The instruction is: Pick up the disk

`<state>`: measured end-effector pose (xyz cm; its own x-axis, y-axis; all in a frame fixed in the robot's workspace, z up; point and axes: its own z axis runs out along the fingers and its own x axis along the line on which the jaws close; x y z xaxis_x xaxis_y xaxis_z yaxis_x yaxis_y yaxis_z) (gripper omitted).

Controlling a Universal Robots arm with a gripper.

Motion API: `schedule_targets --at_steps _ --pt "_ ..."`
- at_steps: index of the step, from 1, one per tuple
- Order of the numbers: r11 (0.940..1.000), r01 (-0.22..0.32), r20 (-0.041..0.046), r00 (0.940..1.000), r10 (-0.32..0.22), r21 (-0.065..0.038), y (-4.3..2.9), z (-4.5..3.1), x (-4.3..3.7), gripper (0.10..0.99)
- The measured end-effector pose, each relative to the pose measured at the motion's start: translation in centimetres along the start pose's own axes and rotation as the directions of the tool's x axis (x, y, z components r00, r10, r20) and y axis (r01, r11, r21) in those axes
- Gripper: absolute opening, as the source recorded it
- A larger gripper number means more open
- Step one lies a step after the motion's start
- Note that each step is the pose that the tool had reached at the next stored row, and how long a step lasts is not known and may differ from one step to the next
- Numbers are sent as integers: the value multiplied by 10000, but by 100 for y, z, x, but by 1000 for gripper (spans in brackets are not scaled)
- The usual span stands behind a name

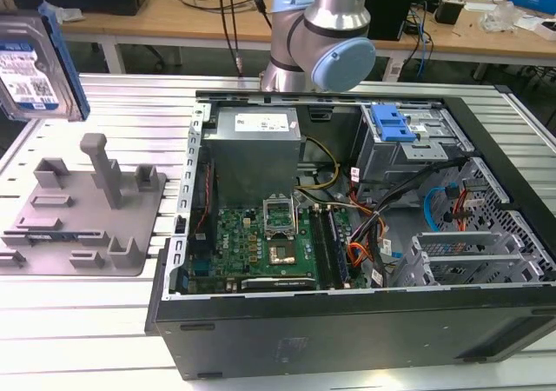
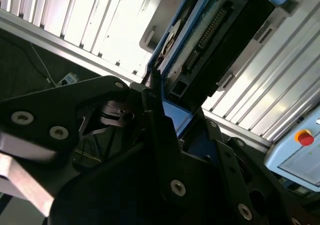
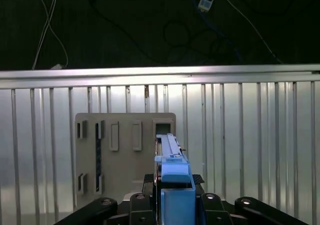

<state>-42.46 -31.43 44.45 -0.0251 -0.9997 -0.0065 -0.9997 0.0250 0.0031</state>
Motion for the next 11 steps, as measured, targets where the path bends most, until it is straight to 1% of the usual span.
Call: schedule_targets --at_steps 1,2,6,7,9,10,11 --pt "10000 1 0 10000 -1 0 0 -45 0 369" --pt "10000 4 0 10000 -4 1 1 -113 -1 369" --pt "10000 11 0 10000 -11 1 2 -303 -2 369" --pt "10000 15 0 10000 -15 1 1 -392 -2 369" --pt "10000 19 0 10000 -19 0 2 -493 -3 369" --pt "10000 23 0 10000 -23 0 1 -512 -3 369" --pt "10000 24 0 10000 -24 1 1 -511 -3 369"
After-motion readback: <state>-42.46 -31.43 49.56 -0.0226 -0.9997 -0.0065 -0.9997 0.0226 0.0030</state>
